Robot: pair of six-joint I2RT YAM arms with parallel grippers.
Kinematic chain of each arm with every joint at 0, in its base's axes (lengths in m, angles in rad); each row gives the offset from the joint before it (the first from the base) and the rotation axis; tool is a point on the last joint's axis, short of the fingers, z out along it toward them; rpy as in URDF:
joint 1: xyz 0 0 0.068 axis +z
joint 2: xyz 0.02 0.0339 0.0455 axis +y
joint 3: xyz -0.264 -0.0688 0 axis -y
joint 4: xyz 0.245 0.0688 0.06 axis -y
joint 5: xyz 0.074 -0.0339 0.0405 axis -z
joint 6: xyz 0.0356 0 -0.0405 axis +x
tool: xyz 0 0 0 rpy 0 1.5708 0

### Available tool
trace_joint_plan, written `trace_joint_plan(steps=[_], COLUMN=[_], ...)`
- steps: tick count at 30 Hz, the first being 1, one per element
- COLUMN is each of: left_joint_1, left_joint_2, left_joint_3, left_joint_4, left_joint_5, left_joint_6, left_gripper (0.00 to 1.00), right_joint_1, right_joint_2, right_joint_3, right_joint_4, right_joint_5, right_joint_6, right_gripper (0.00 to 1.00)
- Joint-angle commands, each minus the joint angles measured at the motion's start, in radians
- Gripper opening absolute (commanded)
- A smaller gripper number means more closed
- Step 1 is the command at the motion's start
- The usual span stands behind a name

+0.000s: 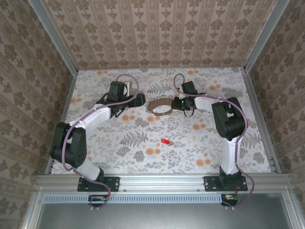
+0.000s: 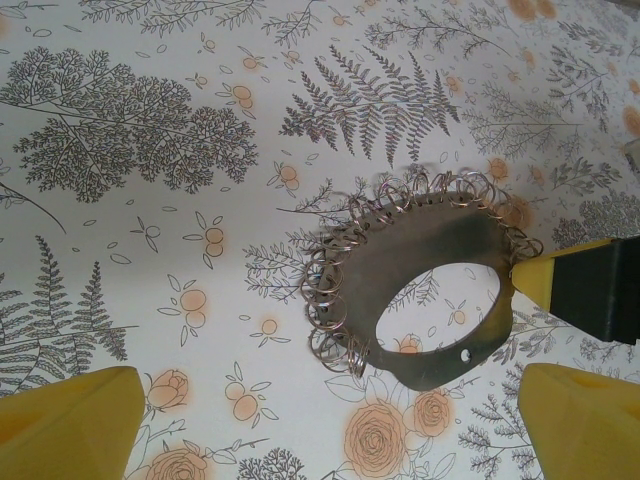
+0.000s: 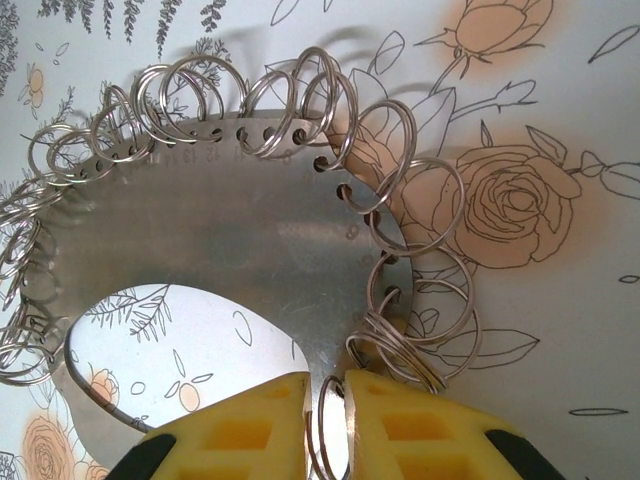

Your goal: Put the keys on the keyring

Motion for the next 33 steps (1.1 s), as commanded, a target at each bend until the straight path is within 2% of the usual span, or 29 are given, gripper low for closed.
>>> trace_joint_plan(steps=[1, 8, 13, 15, 21, 26, 30, 33], left_joint_1=[0.008, 0.007, 0.007, 0.008, 0.021, 0.029, 0.03, 0.028], left_joint_2=[0.005, -0.001, -0.008, -0.011, -0.041, -0.088, -0.119, -0.128], left_joint_3=[-0.005, -0.005, -0.008, -0.011, 0.012, 0.057, 0.1, 0.133], left_joint_4=[0.019, 0.019, 0.02, 0.021, 0.019, 0.003, -0.005, -0.012], left_joint_5=[0.013, 0.015, 0.013, 0.009, 0.024, 0.076, 0.159, 0.233], left_joint_6=[-0.021, -0.022, -0.022, -0.025, -0.019, 0.01, 0.04, 0.053], left_gripper=[0.97, 0.97, 0.97, 0.98, 0.98, 0.98, 0.97, 0.93], right_joint_1=[0.007, 0.007, 0.007, 0.006, 0.007, 0.007, 0.002, -0.001], right_joint_2=[0.018, 0.019, 0.011, 0.007, -0.075, -0.232, -0.349, -0.408], right_joint_3=[0.011, 0.006, -0.007, -0.009, -0.018, -0.075, -0.147, -0.178], right_joint_4=[-0.028, -0.028, -0.03, -0.033, -0.028, 0.074, 0.234, 0.304], right_joint_5=[0.024, 0.022, 0.019, 0.017, -0.025, -0.166, -0.302, -0.372], right_joint_6=[-0.023, -0.027, -0.033, -0.039, -0.084, -0.146, -0.139, -0.118], right_gripper=[0.19, 0.12, 0.12, 0.0, 0.0, 0.0, 0.0, 0.0])
